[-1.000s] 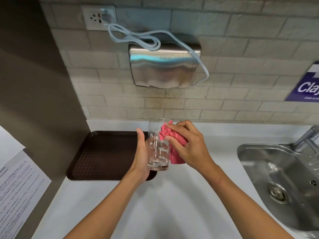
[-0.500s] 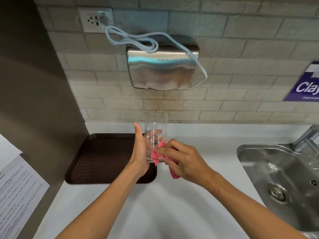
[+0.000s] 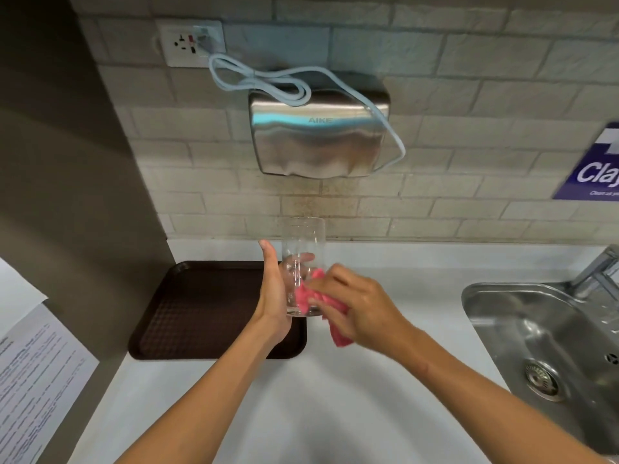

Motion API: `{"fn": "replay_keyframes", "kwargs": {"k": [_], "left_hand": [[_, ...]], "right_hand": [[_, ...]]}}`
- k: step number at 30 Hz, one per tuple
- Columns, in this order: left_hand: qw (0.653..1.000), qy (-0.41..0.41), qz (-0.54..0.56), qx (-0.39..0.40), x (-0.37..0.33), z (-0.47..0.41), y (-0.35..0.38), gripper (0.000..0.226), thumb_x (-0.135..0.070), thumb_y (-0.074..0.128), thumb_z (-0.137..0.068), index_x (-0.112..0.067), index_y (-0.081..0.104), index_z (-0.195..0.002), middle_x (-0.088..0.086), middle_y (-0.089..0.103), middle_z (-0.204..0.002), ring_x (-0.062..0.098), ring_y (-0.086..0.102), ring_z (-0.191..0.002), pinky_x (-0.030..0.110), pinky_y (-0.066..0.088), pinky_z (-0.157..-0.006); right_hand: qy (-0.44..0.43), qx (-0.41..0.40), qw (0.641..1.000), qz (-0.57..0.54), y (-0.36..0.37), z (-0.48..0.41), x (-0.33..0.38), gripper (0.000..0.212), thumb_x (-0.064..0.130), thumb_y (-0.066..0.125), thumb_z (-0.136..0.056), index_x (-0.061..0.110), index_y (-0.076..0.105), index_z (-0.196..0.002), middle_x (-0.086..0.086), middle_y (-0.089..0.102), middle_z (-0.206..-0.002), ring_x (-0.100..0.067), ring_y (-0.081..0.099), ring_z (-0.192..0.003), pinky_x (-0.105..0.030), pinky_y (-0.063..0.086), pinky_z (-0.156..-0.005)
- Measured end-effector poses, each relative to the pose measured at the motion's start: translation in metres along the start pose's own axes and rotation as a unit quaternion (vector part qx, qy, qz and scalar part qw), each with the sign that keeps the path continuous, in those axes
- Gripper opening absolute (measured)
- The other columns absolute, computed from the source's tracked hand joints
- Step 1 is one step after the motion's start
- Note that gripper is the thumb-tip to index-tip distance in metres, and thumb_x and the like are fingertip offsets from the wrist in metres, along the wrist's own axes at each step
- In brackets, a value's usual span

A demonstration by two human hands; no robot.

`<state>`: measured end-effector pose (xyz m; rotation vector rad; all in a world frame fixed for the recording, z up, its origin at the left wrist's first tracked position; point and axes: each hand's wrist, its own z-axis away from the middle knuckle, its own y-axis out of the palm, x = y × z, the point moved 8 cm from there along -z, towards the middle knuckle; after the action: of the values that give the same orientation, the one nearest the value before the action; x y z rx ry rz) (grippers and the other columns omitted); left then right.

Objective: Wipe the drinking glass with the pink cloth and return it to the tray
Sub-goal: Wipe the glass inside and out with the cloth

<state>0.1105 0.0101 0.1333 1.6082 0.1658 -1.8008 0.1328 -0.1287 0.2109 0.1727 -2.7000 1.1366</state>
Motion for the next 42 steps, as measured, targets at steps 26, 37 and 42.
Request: {"fn": "replay_keyframes", "kwargs": {"k": [26, 37, 42], "left_hand": [[0.999, -0.024, -0.017, -0.024, 0.007, -0.009, -0.008, 0.114, -0.097, 0.019, -0.071, -0.010, 0.076, -0.118, 0.017, 0.079, -0.099, 0.036, 0.076, -0.093, 0.050, 0.059, -0.088], [0.998, 0.014, -0.065, 0.008, -0.005, -0.011, -0.003, 0.114, -0.097, 0.016, -0.076, -0.011, 0.080, -0.115, 0.019, 0.083, -0.106, 0.040, 0.079, -0.106, 0.055, 0.059, -0.100], [0.997, 0.009, -0.076, 0.016, -0.001, -0.010, 0.000, 0.111, -0.094, 0.015, -0.078, -0.010, 0.079, -0.112, 0.021, 0.082, -0.100, 0.036, 0.079, -0.093, 0.049, 0.061, -0.092]], "right_hand": [[-0.060, 0.097, 0.991, 0.063, 0.019, -0.006, 0.002, 0.021, 0.028, 0.067, -0.100, 0.022, 0.073, -0.119, 0.005, 0.064, -0.105, -0.011, 0.065, -0.080, -0.028, 0.058, -0.056], [-0.061, 0.115, 0.989, 0.070, 0.003, -0.040, -0.011, 0.031, 0.034, 0.055, -0.106, 0.022, 0.069, -0.131, 0.003, 0.062, -0.110, -0.014, 0.064, -0.079, -0.035, 0.059, -0.060], [-0.063, 0.092, 0.988, 0.105, -0.011, -0.059, -0.020, 0.030, 0.035, 0.055, -0.104, 0.021, 0.071, -0.126, 0.001, 0.065, -0.109, -0.015, 0.067, -0.079, -0.037, 0.061, -0.059]]}}
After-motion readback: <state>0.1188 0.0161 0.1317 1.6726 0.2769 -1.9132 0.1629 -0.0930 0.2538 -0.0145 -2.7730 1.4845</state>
